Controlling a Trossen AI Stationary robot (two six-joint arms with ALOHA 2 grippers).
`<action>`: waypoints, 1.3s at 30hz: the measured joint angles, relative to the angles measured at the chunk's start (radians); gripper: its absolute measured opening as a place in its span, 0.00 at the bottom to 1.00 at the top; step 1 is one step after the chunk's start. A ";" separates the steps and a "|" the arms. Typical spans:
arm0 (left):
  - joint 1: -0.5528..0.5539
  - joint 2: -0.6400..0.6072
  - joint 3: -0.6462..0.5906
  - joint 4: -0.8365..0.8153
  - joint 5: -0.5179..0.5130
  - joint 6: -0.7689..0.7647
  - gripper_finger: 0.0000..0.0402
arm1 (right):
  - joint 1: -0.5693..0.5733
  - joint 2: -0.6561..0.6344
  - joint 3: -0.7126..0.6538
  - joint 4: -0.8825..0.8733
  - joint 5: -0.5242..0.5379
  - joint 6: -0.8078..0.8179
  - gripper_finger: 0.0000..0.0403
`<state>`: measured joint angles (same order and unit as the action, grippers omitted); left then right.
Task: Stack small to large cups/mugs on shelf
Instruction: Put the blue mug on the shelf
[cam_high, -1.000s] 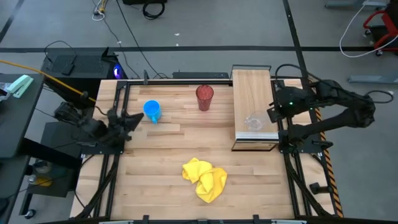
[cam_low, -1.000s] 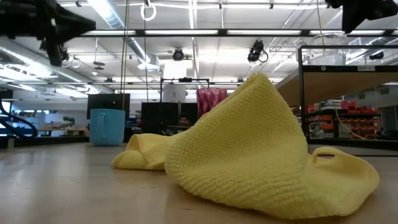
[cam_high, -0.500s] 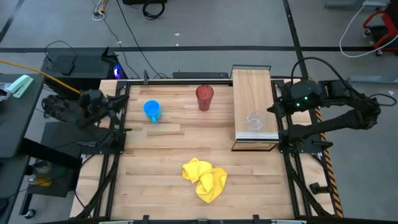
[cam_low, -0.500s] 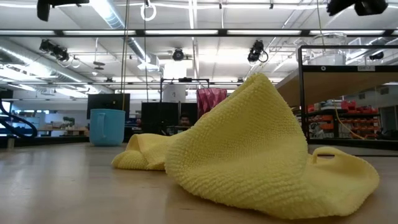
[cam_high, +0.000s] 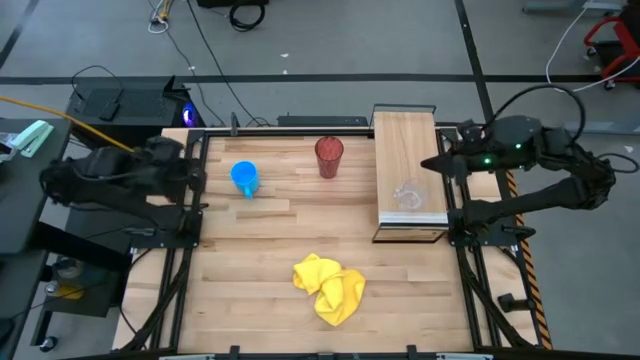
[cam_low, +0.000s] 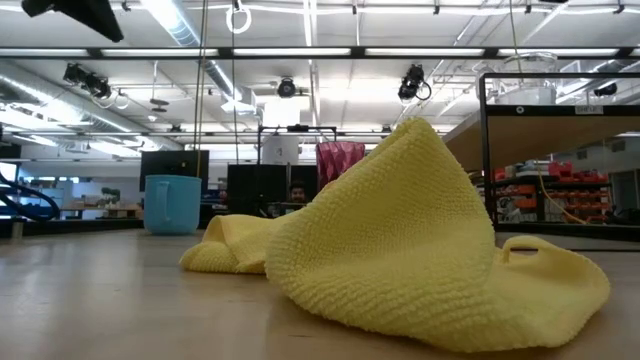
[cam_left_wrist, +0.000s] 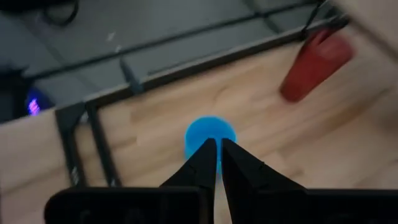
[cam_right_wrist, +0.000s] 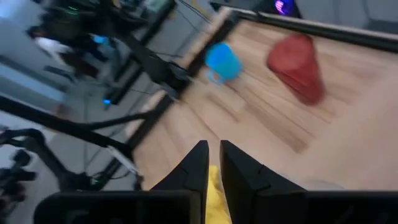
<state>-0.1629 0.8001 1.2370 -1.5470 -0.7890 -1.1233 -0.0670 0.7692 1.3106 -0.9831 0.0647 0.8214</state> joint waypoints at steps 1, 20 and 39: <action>0.038 0.012 0.001 0.006 0.035 0.012 0.08 | 0.000 0.000 0.000 0.014 -0.010 -0.009 0.12; 0.850 0.446 0.000 0.320 0.791 0.643 0.10 | 0.000 -0.001 0.000 0.171 -0.245 -0.067 0.12; 1.085 0.715 0.000 0.306 0.809 0.828 0.28 | 0.000 0.011 0.000 0.169 -0.194 -0.181 0.12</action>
<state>0.9218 1.5149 1.2366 -1.2414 0.0200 -0.2955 -0.0669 0.7800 1.3106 -0.8139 -0.1294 0.6400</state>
